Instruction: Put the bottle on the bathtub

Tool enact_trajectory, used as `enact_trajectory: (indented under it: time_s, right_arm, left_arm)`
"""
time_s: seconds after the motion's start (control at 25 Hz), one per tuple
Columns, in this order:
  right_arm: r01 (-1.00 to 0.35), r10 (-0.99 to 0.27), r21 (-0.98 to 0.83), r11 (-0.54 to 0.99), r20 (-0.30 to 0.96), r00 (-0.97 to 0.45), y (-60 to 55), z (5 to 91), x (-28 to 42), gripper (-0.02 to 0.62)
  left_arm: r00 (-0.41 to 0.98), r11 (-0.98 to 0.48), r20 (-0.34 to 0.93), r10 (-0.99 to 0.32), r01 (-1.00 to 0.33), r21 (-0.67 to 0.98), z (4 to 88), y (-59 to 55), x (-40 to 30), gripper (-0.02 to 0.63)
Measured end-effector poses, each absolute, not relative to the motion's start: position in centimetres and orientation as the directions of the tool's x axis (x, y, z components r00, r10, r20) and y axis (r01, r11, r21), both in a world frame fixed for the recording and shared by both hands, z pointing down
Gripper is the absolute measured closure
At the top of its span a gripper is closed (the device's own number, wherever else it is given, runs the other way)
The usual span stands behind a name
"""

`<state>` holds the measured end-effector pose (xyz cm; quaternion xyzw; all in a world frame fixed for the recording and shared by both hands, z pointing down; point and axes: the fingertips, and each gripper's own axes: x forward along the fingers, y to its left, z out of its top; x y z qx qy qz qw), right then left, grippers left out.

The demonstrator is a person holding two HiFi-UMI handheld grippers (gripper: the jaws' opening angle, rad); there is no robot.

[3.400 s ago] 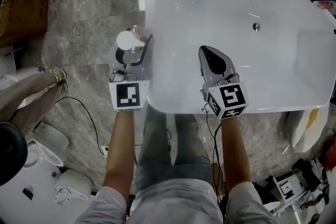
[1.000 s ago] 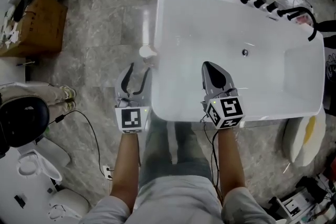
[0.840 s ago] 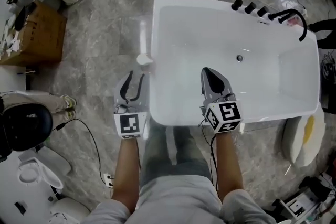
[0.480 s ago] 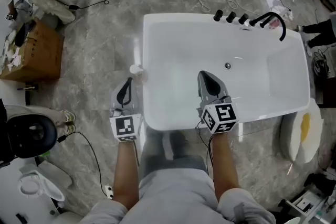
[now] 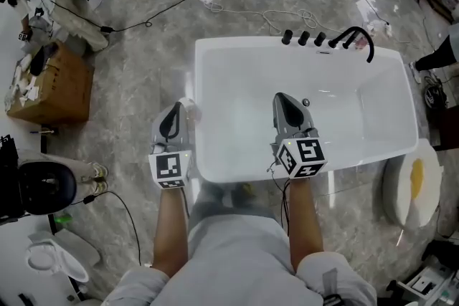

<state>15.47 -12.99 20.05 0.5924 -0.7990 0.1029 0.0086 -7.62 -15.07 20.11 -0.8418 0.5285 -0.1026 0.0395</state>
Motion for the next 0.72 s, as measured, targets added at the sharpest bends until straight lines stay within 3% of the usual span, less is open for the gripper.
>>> enact_trajectory:
  time_s: [0.72]
  right_arm:
    - [-0.955, -0.957, -0.067, 0.289, 0.0, -0.29, -11.9, 10.9, 17.7, 0.592]
  left_arm:
    - [0.407, -0.404, 0.015, -0.913, -0.899, -0.171, 11.2, -14.7, -7.1, 0.608]
